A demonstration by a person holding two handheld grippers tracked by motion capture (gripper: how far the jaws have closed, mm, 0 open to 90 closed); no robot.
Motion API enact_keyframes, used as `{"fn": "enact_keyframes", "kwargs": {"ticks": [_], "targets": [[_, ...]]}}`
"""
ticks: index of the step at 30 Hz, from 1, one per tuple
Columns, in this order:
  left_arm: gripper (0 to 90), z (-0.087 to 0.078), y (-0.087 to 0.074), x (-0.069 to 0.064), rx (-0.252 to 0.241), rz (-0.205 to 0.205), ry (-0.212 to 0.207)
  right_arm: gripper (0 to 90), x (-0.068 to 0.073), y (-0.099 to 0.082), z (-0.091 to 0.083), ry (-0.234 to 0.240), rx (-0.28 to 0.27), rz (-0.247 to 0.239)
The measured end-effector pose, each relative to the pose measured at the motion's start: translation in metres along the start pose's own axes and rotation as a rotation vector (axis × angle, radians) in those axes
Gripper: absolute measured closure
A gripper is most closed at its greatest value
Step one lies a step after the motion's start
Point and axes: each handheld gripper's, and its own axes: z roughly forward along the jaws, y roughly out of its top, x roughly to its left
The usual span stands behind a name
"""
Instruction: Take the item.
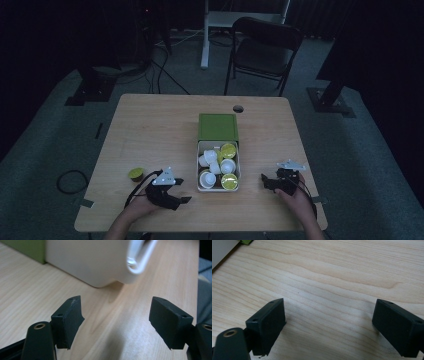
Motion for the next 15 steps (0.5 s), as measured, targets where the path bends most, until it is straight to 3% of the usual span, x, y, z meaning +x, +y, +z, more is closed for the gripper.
{"fn": "enact_keyframes", "kwargs": {"ticks": [5,9,10,15], "targets": [[17.0,0.007,0.0,-0.004,0.033,0.025,-0.012,10.8,0.0,0.0,0.0,0.0,0.0,0.0],[14.2,0.01,-0.003,-0.002,0.034,0.011,-0.01,10.8,0.0,0.0,0.0,0.0,0.0,0.0],[7.7,0.01,-0.003,-0.001,0.038,0.003,-0.002,10.8,0.0,0.0,0.0,0.0,0.0,0.0],[7.5,0.012,-0.006,0.002,0.049,-0.015,0.038,10.8,0.0,0.0,0.0,0.004,0.001,-0.002]]}}
